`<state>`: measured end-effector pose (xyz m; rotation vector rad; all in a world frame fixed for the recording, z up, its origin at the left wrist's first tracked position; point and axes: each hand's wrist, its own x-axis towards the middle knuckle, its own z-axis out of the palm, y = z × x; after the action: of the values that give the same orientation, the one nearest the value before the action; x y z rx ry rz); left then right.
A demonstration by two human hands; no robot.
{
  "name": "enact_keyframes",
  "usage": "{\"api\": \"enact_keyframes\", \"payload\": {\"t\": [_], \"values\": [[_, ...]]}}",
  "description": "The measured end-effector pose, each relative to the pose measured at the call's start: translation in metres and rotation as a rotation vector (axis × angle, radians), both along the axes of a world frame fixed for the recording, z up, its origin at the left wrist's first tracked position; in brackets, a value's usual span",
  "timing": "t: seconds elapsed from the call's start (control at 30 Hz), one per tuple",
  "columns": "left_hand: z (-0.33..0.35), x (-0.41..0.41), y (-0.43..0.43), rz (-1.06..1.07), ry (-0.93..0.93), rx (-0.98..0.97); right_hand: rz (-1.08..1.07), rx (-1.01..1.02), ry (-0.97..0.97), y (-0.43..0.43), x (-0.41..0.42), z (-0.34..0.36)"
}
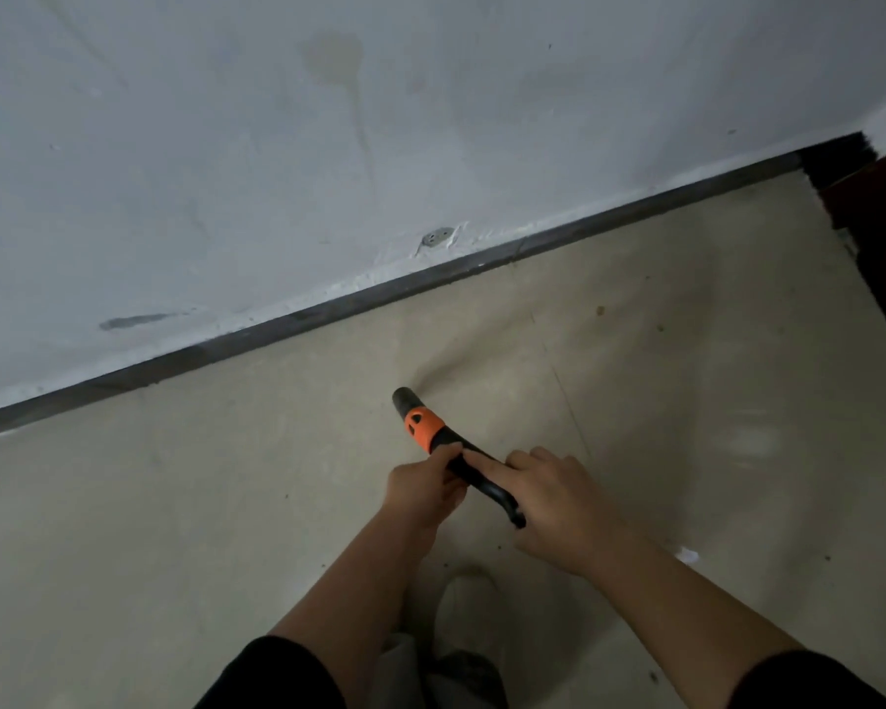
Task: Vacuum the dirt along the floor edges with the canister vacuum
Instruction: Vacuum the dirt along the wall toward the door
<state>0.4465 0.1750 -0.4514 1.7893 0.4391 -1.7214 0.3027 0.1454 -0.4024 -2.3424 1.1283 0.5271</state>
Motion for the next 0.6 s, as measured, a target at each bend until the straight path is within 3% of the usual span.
{"api": "enact_keyframes", "payload": {"t": [0.6], "values": [[0.013, 0.057, 0.050, 0.210, -0.042, -0.006, 0.225, -0.005, -0.010, 0.026, 0.070, 0.012]]}}
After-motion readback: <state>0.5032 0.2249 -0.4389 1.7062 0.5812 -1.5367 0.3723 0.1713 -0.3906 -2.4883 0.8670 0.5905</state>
